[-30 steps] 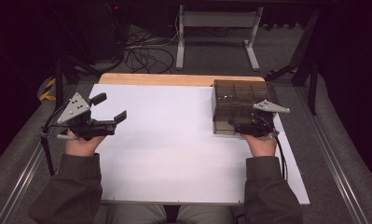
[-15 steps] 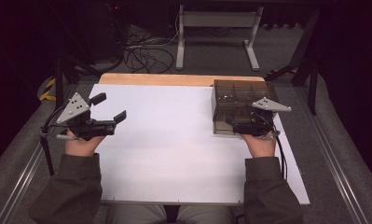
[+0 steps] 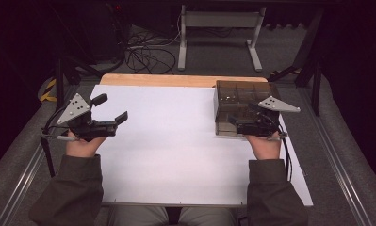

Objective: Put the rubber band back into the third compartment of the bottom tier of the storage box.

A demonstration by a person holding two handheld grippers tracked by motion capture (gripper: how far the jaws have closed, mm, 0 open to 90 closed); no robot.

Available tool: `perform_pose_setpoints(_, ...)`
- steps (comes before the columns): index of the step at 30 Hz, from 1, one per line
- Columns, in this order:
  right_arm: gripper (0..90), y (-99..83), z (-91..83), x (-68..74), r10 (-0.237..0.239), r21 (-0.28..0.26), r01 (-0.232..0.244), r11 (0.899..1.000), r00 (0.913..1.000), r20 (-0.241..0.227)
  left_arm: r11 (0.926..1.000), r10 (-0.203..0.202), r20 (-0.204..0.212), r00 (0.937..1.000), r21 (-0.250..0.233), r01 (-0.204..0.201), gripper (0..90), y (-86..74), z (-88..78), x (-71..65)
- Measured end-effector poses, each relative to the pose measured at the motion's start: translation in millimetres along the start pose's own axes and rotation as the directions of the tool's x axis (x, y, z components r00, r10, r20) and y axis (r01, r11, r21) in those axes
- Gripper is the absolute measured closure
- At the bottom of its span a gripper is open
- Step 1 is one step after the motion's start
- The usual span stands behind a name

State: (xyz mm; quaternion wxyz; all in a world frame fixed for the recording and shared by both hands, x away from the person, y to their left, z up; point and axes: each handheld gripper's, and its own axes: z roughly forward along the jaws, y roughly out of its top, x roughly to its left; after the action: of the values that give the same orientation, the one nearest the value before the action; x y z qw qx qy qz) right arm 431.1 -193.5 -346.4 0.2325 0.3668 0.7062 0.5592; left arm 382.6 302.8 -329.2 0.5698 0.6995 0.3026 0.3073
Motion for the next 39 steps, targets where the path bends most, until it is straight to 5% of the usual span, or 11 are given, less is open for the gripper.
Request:
perform_pose_setpoints(22, 0.0, 11.5, -20.9, -1.5, 0.017, -0.079, -0.020, 0.997, 0.9987, -0.048, 1.0000, 0.001, -0.007, 1.0000, 0.007, -0.001, 6.2, -0.5, -0.2, 0.7)
perform_pose_setpoints(39, 0.0, 12.0, -32.8, -10.0, 0.029, -0.125, -0.032, 0.992, 0.9992, -0.028, 1.0000, 0.000, -0.016, 0.9999, 0.003, 0.000, 6.2, 0.0, -3.4, 3.0)
